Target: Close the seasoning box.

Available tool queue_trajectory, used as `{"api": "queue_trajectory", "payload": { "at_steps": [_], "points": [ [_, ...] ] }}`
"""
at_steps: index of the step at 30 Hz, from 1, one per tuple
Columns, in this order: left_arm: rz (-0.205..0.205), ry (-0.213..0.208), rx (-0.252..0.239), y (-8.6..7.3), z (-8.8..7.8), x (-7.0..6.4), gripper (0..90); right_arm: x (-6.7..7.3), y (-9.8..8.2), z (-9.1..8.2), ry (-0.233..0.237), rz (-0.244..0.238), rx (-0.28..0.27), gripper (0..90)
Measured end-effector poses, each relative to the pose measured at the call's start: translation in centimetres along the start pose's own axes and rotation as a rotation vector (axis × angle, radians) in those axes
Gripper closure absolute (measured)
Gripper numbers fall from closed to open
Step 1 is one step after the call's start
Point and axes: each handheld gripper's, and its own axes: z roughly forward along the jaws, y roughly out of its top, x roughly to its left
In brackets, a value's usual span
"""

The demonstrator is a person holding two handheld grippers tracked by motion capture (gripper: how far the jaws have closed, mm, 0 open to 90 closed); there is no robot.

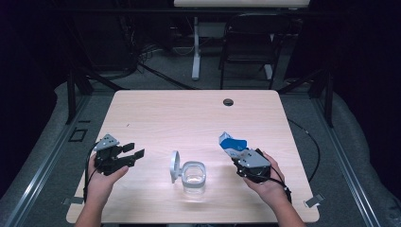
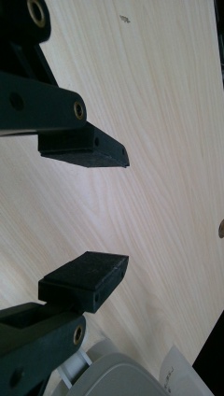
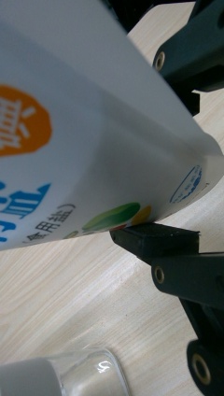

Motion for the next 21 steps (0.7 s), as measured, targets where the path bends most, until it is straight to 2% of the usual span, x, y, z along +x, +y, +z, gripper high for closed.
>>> {"api": "queue_trajectory", "payload": {
  "at_steps": [9, 15, 21],
  "points": [
    [-0.003, 0.000, 0.000, -0.1, 0.0, 0.1, 46.2, 0.3, 0.8, -0.3, -0.011, -0.071, 0.000, 47.7],
    [-0.003, 0.002, -0.003, -0.1, 0.1, 0.1, 46.2, 0.5, 1.2, -0.5, 0.026, -0.116, 0.010, 47.7],
    [-0.004, 0.003, -0.006, -0.1, 0.0, 0.1, 46.2, 0.9, 1.5, -0.6, 0.040, -0.147, 0.016, 47.7]
  ]
}}
